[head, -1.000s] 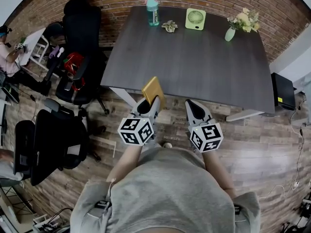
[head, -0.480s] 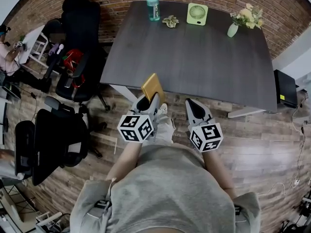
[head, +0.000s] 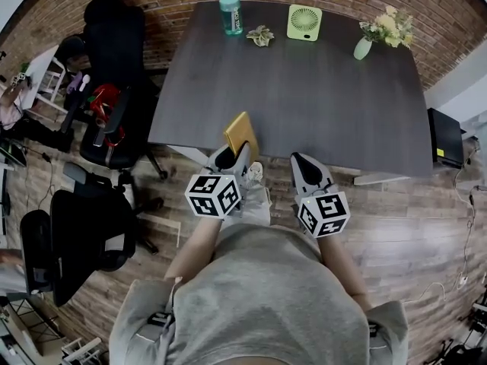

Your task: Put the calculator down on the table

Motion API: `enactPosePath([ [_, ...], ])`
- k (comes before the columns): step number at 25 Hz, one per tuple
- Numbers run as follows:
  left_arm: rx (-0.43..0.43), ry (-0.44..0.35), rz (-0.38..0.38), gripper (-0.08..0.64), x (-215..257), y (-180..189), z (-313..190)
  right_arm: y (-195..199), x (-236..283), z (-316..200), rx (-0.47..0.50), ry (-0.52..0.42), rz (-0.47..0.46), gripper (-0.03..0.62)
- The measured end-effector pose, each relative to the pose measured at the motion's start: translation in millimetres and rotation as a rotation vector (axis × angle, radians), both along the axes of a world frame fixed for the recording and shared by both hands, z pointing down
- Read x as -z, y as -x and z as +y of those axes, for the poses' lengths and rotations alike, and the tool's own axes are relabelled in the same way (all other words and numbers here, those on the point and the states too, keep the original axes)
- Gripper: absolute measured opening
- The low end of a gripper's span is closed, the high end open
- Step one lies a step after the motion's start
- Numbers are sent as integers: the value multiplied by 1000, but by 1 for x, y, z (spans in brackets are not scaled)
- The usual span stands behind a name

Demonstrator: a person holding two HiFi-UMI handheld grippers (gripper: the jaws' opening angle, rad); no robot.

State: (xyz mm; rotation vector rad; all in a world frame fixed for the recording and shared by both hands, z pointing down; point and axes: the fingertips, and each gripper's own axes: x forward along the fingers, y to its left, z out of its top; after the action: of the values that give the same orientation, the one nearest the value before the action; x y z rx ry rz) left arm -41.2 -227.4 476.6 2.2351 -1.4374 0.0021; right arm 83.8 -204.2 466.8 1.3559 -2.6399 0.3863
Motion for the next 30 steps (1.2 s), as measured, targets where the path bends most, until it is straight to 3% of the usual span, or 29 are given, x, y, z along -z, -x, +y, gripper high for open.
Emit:
enactPosePath([
  [15,-77,97,-11,86,-28,-5,-98,8,-3,-91,-29,27,23,2],
  [30,-166,247,-36,85,-81,-21,-159,15,-23,-140,-58,101,43,3],
])
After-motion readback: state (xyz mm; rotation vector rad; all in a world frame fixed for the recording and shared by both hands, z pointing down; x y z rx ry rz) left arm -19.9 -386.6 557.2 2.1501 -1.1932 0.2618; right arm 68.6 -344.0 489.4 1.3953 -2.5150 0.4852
